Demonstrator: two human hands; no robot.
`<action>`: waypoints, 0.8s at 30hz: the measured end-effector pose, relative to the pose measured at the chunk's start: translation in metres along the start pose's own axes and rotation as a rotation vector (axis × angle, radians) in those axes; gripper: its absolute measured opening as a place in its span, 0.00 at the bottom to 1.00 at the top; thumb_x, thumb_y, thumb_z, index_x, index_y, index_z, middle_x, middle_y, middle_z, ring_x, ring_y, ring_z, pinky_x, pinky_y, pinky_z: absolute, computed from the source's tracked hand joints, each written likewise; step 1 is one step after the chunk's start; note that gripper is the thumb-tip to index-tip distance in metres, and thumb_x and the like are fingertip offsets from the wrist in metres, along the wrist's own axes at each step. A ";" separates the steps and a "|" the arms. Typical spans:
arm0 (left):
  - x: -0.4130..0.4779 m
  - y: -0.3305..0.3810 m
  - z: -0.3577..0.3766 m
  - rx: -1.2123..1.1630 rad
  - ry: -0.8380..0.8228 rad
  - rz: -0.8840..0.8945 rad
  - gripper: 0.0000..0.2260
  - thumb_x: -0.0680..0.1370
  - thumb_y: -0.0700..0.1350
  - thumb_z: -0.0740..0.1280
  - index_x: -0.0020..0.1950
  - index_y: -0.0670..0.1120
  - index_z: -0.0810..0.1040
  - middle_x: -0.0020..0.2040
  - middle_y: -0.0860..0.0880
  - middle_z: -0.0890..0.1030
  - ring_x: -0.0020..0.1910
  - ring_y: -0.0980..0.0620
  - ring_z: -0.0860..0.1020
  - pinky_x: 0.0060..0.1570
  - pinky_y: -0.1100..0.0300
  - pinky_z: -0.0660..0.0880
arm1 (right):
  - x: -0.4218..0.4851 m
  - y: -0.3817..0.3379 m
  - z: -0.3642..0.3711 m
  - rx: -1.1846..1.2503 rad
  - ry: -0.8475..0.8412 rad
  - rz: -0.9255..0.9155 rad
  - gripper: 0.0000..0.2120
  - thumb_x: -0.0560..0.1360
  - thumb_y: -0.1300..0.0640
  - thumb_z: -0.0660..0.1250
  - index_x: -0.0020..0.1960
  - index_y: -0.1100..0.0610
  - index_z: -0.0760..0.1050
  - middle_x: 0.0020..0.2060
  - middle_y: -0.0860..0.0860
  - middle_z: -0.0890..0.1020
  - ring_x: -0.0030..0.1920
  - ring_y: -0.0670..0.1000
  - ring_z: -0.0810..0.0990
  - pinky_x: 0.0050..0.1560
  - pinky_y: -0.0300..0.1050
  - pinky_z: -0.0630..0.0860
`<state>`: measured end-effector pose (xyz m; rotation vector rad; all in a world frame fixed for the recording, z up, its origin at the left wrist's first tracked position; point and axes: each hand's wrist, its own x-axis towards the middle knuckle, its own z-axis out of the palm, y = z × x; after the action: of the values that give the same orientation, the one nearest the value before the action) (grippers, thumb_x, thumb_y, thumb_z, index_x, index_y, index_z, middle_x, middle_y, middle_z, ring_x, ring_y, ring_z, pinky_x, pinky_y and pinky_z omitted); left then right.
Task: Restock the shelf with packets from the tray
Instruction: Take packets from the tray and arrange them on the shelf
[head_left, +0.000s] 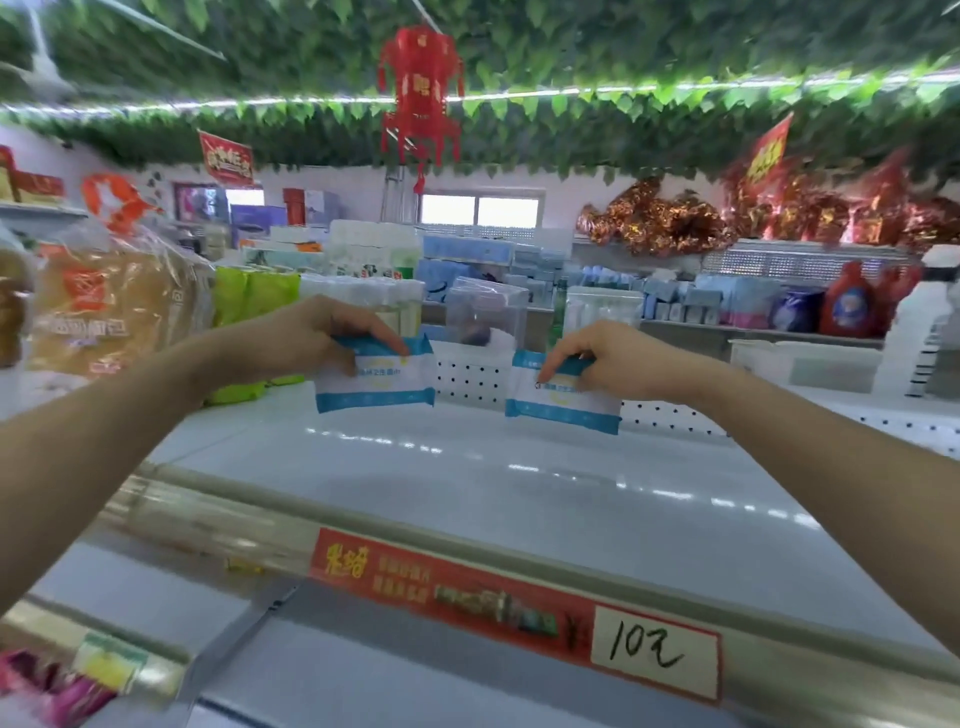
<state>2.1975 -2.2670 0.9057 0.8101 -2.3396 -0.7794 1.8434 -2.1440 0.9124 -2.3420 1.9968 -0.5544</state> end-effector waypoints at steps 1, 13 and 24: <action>0.001 -0.004 -0.004 0.006 0.009 -0.020 0.27 0.76 0.25 0.65 0.55 0.57 0.87 0.64 0.55 0.82 0.60 0.51 0.81 0.57 0.53 0.82 | 0.013 0.002 0.004 -0.013 -0.004 -0.007 0.19 0.79 0.68 0.67 0.58 0.46 0.85 0.60 0.45 0.79 0.51 0.45 0.77 0.45 0.30 0.71; 0.019 -0.051 -0.035 0.067 -0.012 -0.048 0.27 0.77 0.26 0.66 0.53 0.59 0.87 0.61 0.58 0.83 0.58 0.51 0.81 0.51 0.56 0.83 | 0.092 0.041 0.067 -0.079 0.069 0.098 0.23 0.78 0.71 0.64 0.52 0.43 0.82 0.60 0.49 0.80 0.53 0.52 0.78 0.56 0.45 0.76; 0.017 -0.035 -0.029 0.071 -0.018 -0.039 0.25 0.78 0.27 0.66 0.54 0.58 0.87 0.61 0.61 0.82 0.58 0.54 0.81 0.49 0.61 0.82 | 0.107 0.056 0.072 -0.202 0.078 0.074 0.23 0.78 0.69 0.62 0.53 0.41 0.82 0.62 0.48 0.79 0.54 0.54 0.78 0.56 0.53 0.80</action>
<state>2.2176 -2.3111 0.9078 0.8850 -2.3858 -0.7270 1.8223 -2.2721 0.8589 -2.3767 2.2636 -0.4674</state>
